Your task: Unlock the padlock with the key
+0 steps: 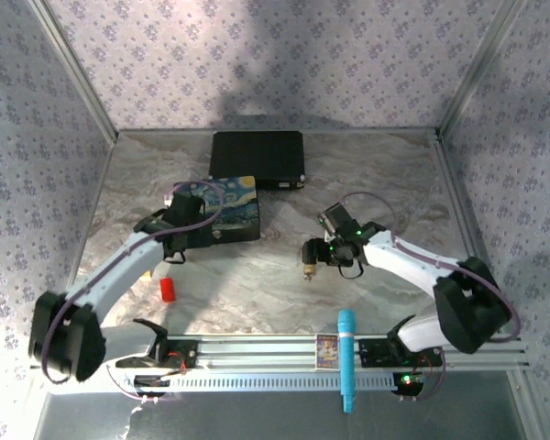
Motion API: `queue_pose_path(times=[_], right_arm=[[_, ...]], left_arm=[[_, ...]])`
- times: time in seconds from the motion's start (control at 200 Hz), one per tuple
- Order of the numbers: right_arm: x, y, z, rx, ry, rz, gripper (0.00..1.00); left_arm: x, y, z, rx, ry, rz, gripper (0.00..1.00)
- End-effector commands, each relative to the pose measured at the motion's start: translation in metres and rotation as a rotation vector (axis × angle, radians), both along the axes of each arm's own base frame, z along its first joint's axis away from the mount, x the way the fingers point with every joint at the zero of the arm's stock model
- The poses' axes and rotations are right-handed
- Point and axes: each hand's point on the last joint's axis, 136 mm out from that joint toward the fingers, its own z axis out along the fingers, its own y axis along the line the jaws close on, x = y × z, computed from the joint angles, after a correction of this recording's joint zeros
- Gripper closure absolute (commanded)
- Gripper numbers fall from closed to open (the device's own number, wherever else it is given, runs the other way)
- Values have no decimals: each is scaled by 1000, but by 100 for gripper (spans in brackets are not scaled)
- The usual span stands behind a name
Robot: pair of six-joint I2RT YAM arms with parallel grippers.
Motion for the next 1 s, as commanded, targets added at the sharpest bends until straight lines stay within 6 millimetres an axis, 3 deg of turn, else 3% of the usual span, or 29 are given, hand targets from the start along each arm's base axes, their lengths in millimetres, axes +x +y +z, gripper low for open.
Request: queue_pose_path(times=[0.0,0.19,0.305,0.39,0.525,0.6,0.735,0.994], right_arm=[[12,-20,29,-51,-131,-50,1],[29,-59,79,-78,-357,-139,1],[35,-103,92,-166,-483,-265,1],[39,-130,84,-229,-561,-324,3],[45,-175,75,-316,-605,-423,3],[52,-195,68,-331,-614,-464,3],[70,-227,63,-363,-638,-539,3],[102,-244,36,-442,-700,-494,2]], left_arm=[[-10,3,24,-72,-104,9,0],[-20,43,42,-47,-283,172,0],[-23,77,45,31,-438,338,0],[-19,91,51,78,-543,367,0],[-16,119,49,186,-536,454,0],[-12,130,43,295,-533,466,0],[7,135,22,309,-513,422,0],[43,142,-15,255,-478,348,0]])
